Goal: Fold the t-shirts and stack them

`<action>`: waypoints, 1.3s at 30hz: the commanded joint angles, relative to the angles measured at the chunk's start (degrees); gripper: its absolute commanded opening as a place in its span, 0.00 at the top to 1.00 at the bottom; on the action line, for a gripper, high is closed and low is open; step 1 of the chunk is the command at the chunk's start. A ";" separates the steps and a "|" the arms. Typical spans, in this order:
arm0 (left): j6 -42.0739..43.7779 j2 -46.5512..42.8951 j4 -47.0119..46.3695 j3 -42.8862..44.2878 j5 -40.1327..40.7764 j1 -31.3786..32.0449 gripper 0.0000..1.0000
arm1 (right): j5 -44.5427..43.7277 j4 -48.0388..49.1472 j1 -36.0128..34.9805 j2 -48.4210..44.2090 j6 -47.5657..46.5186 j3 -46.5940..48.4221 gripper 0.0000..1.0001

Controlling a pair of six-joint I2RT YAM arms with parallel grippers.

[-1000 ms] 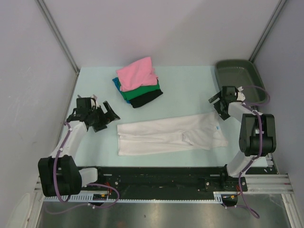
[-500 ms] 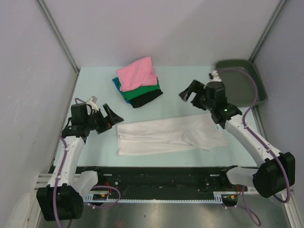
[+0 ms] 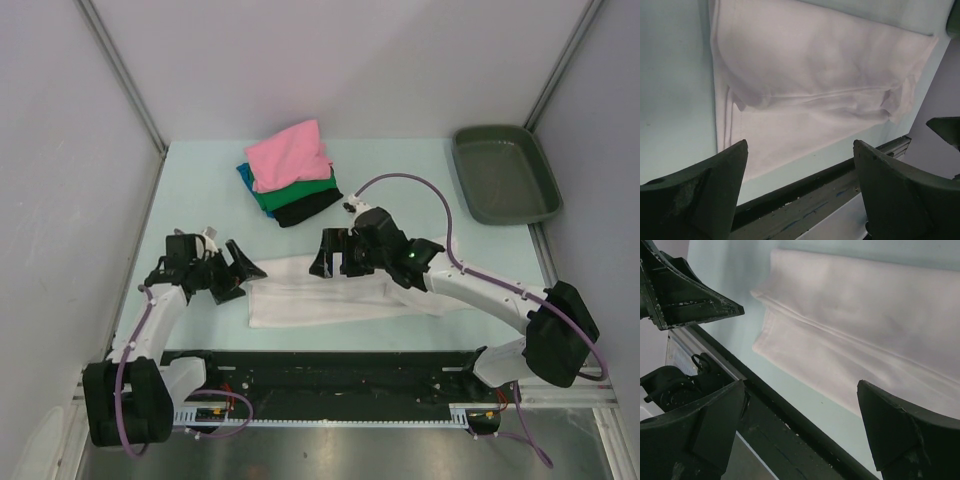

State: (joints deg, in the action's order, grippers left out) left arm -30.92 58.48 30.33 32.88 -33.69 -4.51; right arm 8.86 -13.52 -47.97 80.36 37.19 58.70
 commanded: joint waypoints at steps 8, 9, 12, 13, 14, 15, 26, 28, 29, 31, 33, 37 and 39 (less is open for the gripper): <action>-3.36 9.09 -7.29 2.10 1.35 0.12 0.23 | -2.27 -0.90 -1.42 -0.90 -1.42 0.02 0.00; -3.53 9.89 -7.73 2.27 1.35 0.12 0.26 | -2.27 -0.81 -1.86 -0.73 -1.24 -0.07 0.00; -3.98 12.27 -9.49 2.27 2.31 0.21 0.36 | -2.62 0.07 -3.88 -0.73 -1.50 -0.25 0.00; -4.24 12.71 -9.84 2.27 2.40 0.12 0.41 | -2.97 0.25 -4.33 -0.73 -1.42 -0.34 0.00; -4.15 13.50 -10.54 2.27 2.49 0.21 0.43 | -3.06 0.33 -4.68 -0.82 -1.51 -0.34 0.00; -4.24 14.03 -10.73 2.27 2.58 0.21 0.46 | -3.24 0.33 -5.12 -0.73 -1.59 -0.34 0.00; -4.68 18.51 -12.84 4.20 3.55 0.21 0.92 | -2.18 2.18 -7.93 -0.82 -0.45 -1.74 0.00; -4.85 18.95 -12.84 4.64 3.63 0.21 1.00 | -2.18 3.06 -9.07 -0.47 -0.45 -1.83 0.00; -5.03 18.87 -12.84 5.08 3.63 0.12 1.00 | -2.18 3.32 -9.42 0.06 -0.36 -1.92 0.00; -4.94 18.78 -12.57 5.52 3.81 0.21 1.00 | -1.92 4.72 -10.21 0.59 -0.36 -2.09 0.00; -5.03 18.51 -12.22 6.22 3.81 0.21 1.00 | -2.09 6.21 -11.09 1.81 -0.02 -2.36 0.00; -5.21 17.38 -11.43 7.46 2.93 0.21 1.00 | -0.69 10.52 -12.15 4.71 0.60 -3.15 0.00; -5.21 17.02 -11.25 8.16 2.58 0.21 1.00 | 0.54 13.94 -12.59 7.17 0.69 -3.67 0.00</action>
State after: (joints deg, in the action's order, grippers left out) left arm -35.68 77.34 19.44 37.87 -30.15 -4.51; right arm 7.44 -6.92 -59.70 83.90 37.26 56.25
